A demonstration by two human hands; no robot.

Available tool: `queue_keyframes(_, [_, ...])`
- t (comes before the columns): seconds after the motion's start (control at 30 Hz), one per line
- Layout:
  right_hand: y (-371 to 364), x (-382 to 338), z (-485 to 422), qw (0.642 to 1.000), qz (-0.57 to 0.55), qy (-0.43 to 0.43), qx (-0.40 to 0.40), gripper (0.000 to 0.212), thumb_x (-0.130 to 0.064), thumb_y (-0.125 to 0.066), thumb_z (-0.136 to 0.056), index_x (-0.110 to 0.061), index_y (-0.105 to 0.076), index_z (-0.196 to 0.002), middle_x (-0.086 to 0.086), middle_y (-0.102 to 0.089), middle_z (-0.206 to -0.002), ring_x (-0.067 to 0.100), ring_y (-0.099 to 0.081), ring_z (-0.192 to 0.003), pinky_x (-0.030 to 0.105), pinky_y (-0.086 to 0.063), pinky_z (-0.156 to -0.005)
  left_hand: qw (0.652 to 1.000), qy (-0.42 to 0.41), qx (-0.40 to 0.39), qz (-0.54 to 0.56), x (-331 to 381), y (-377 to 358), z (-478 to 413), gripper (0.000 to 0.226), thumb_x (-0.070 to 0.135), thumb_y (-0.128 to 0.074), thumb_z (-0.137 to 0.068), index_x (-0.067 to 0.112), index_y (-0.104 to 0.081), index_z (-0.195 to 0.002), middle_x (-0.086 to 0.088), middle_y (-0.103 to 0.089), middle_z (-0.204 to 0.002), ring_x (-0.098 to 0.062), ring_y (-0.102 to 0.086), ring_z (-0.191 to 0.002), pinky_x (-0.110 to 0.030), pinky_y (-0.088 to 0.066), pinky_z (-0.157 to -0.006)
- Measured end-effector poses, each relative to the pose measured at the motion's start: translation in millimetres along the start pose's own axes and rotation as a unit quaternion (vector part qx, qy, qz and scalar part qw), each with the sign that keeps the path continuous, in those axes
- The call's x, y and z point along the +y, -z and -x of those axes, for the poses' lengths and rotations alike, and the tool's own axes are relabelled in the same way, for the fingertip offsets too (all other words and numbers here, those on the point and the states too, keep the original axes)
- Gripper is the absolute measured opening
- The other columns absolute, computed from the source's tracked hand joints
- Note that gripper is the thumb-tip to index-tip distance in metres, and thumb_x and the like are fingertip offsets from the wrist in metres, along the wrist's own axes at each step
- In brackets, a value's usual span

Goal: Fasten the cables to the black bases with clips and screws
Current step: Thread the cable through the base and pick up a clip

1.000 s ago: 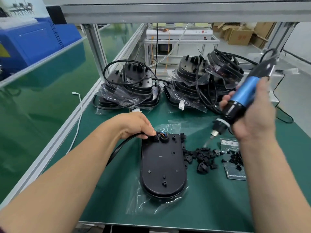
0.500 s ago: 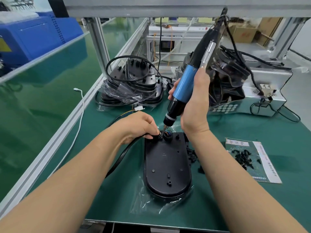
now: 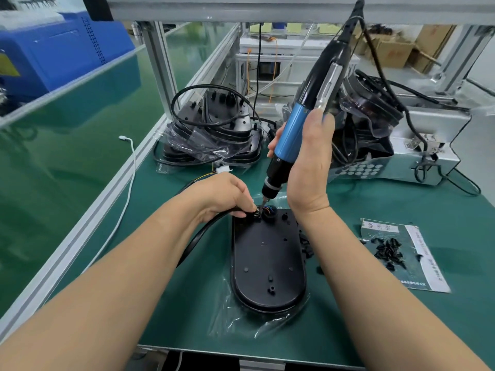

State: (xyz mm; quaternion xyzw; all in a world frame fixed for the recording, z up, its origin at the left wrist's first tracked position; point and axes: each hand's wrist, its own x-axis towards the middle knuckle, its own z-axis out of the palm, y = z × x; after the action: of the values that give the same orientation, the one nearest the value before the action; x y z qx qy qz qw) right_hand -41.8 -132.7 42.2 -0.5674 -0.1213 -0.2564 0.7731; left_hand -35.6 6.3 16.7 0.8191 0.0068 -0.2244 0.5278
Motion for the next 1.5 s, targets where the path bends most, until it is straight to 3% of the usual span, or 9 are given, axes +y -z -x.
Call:
queue_keyframes(0.2, [-2.3,-3.3,-3.3,1.000,-0.020,0.010,-0.002,0.031,-0.047,-0.040,-0.101,-0.017,-0.044,-0.099,-0.003,-0.060,-0.070,0.022,-0.058,-0.061,0.041,-0.049,-0.063,1.000,0.007,0.000,0.002,1.0,0.1,-0.1,0.021,-0.014,-0.066,-0.078,0.001,-0.061,-0.064,-0.014,-0.062,-0.075,-0.016,-0.061,-0.067,-0.016,-0.052,-0.053])
queue_keyframes(0.47, [-4.4,-3.1,0.7,1.000,-0.002,0.017,-0.016,0.026,-0.046,-0.040,-0.100,-0.021,-0.044,-0.094,-0.004,-0.060,-0.069,0.023,-0.058,-0.061,0.048,-0.051,-0.064,1.000,0.009,-0.005,0.004,2.0,-0.6,1.4,0.018,-0.014,-0.065,-0.079,-0.001,-0.060,-0.067,-0.020,-0.061,-0.086,-0.020,-0.059,-0.072,-0.016,-0.053,-0.053])
queue_keyframes(0.7, [-7.2,-7.6,3.4,0.997,-0.041,0.025,-0.064,0.021,-0.042,-0.043,-0.099,-0.021,-0.047,-0.097,0.004,-0.057,-0.077,0.028,-0.054,-0.063,0.041,-0.048,-0.062,1.000,0.005,-0.011,-0.016,3.5,-0.9,1.3,0.021,-0.013,-0.065,-0.080,0.001,-0.059,-0.066,-0.019,-0.061,-0.087,-0.020,-0.059,-0.074,-0.016,-0.051,-0.052])
queue_keyframes(1.1, [-11.9,-4.1,5.0,0.994,-0.027,0.069,-0.084,0.018,-0.038,-0.042,-0.101,-0.023,-0.050,-0.105,0.002,-0.057,-0.074,0.033,-0.054,-0.059,0.048,-0.048,-0.056,1.000,0.003,-0.018,-0.007,-0.2,1.2,-1.4,0.026,-0.013,-0.064,-0.081,0.005,-0.059,-0.062,-0.014,-0.062,-0.077,-0.015,-0.060,-0.069,-0.016,-0.050,-0.053])
queue_keyframes(1.27, [-18.8,-1.5,8.2,0.989,0.003,0.107,-0.098,0.018,-0.036,-0.041,-0.101,-0.019,-0.048,-0.099,0.007,-0.056,-0.065,0.034,-0.054,-0.053,0.051,-0.047,-0.051,1.000,-0.010,-0.019,-0.004,-2.6,2.9,-1.3,0.029,-0.011,-0.067,-0.081,0.007,-0.061,-0.058,-0.002,-0.063,-0.060,-0.008,-0.061,-0.061,-0.016,-0.051,-0.055])
queue_keyframes(1.5, [-20.9,2.1,4.3,0.993,0.019,0.095,-0.068,0.027,-0.037,-0.040,-0.100,-0.013,-0.046,-0.091,0.012,-0.054,-0.062,0.035,-0.053,-0.049,0.053,-0.046,-0.047,0.999,-0.033,-0.007,-0.009,-6.1,-0.4,-0.4,0.024,-0.012,-0.067,-0.079,0.004,-0.063,-0.063,-0.005,-0.063,-0.063,-0.009,-0.060,-0.060,-0.017,-0.050,-0.056])
